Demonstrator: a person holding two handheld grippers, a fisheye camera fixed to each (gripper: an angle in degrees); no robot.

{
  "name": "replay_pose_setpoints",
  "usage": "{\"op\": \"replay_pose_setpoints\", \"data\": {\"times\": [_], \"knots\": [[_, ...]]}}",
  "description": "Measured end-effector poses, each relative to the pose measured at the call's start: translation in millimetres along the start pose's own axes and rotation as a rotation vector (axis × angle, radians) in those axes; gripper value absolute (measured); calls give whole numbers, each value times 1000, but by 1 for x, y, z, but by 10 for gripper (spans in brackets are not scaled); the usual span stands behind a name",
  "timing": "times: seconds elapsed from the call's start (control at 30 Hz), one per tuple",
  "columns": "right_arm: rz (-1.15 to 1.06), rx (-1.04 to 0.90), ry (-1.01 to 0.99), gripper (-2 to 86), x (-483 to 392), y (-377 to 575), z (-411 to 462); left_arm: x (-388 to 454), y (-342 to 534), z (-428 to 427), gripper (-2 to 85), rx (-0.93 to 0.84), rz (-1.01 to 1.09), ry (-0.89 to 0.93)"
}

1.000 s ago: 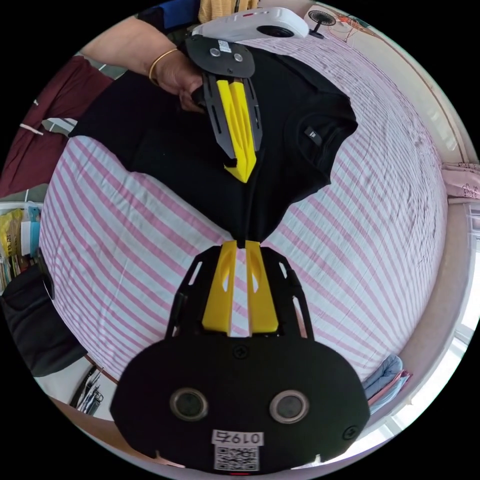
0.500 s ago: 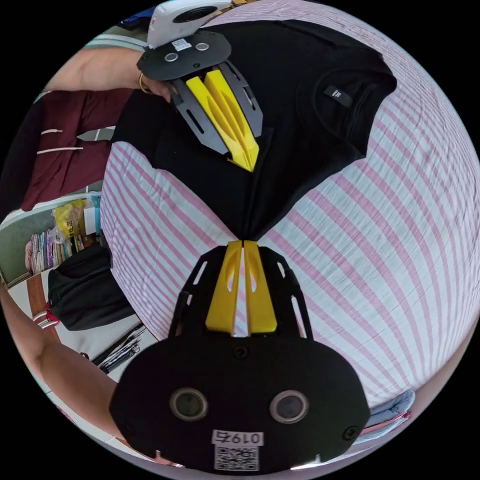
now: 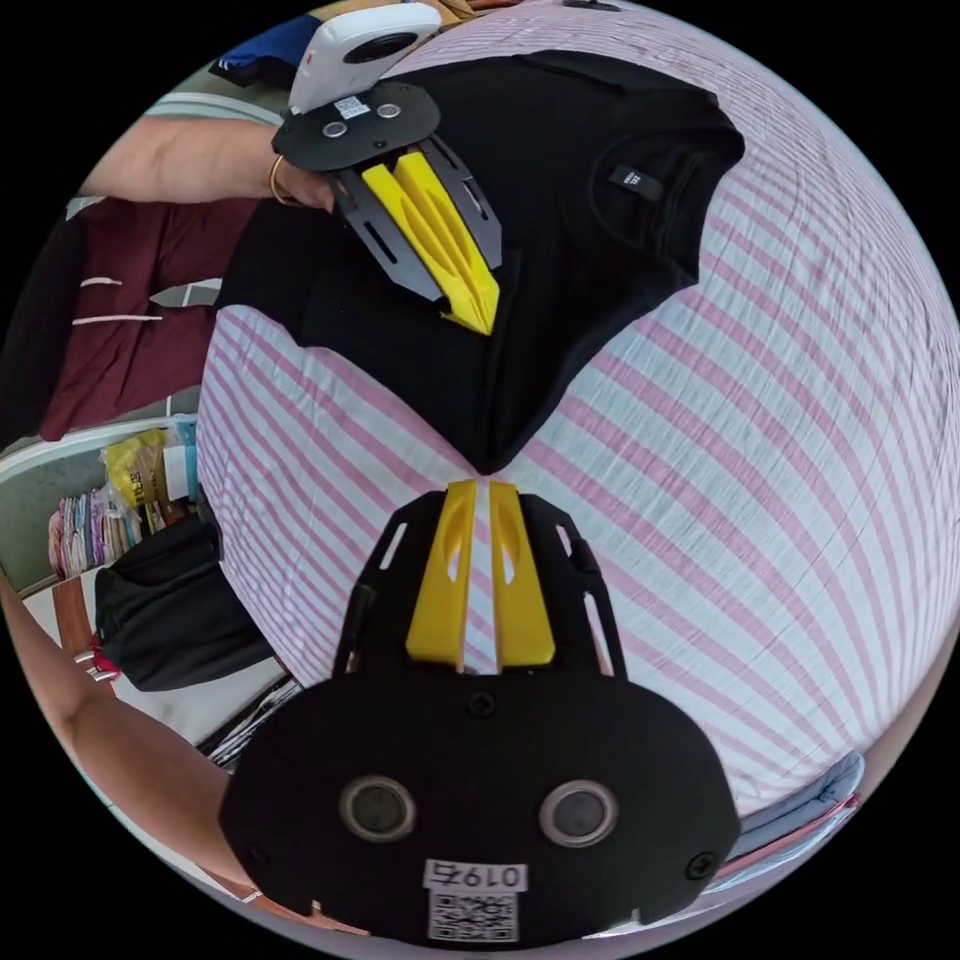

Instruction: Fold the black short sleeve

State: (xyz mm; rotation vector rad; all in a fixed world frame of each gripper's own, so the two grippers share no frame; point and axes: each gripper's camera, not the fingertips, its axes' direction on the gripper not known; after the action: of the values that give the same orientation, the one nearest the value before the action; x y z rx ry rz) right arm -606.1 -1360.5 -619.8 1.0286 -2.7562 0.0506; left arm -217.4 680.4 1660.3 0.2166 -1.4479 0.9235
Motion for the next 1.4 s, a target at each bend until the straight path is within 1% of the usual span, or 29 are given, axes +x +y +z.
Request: {"op": "replay_pose_setpoints", "data": {"times": [0.07,0.17,0.3,0.4,0.43,0.47,0.53,0.57,0.6,0.63,0.67,0.73,0.77,0.83,0.87,0.93,1.03,1.13,1.17,1.23,1.33,1.4], "knots": [[10,9,11,2,-8,9,8,3,-2,-3,8,0,0,-5],[21,79,32,-5,-26,21,13,8,-4,-10,8,25,3,-6],[94,231,65,-7,-47,34,21,16,-1,-23,8,83,-10,20],[203,174,101,-7,-57,45,60,25,2,-18,7,1,-15,-12],[265,255,105,-7,-67,59,64,28,4,-19,7,-9,-23,-35],[310,303,105,-6,-72,67,63,32,7,-27,7,19,-23,-36],[511,554,133,-6,-113,109,59,39,10,-44,7,60,-25,-26],[574,613,155,-6,-128,118,59,45,13,-54,7,70,-31,-32],[720,691,203,-6,-161,131,65,49,15,-58,7,70,-32,-41],[864,729,230,-6,-194,136,76,58,20,-65,7,55,-31,-66],[916,745,236,-6,-212,136,83,66,26,-69,7,25,-35,-98],[1092,782,261,-6,-283,122,114,77,35,-73,8,-22,-50,-152],[1130,778,271,-7,-299,115,123,83,41,-75,8,-45,-60,-190],[1284,685,312,-7,-352,87,159,91,49,-79,8,-66,-73,-219],[1328,677,312,-7,-362,82,168,94,54,-82,8,-76,-76,-201],[1426,699,244,-8,-392,74,195,97,60,-84,7,-101,-82,-174],[1525,801,222,-9,-409,91,212,98,67,-90,7,-118,-73,-197],[1587,895,175,-9,-398,122,229,89,61,-101,8,-62,-49,-221],[1595,910,176,-9,-395,127,232,85,50,-106,8,-10,-10,-217],[1605,921,248,-8,-380,142,243,77,25,-109,8,41,83,-211],[1610,929,253,-7,-363,154,261,62,-28,-98,8,25,228,-229],[1641,941,242,-4,-360,161,273,53,-58,-88,7,-15,277,-194]]}}
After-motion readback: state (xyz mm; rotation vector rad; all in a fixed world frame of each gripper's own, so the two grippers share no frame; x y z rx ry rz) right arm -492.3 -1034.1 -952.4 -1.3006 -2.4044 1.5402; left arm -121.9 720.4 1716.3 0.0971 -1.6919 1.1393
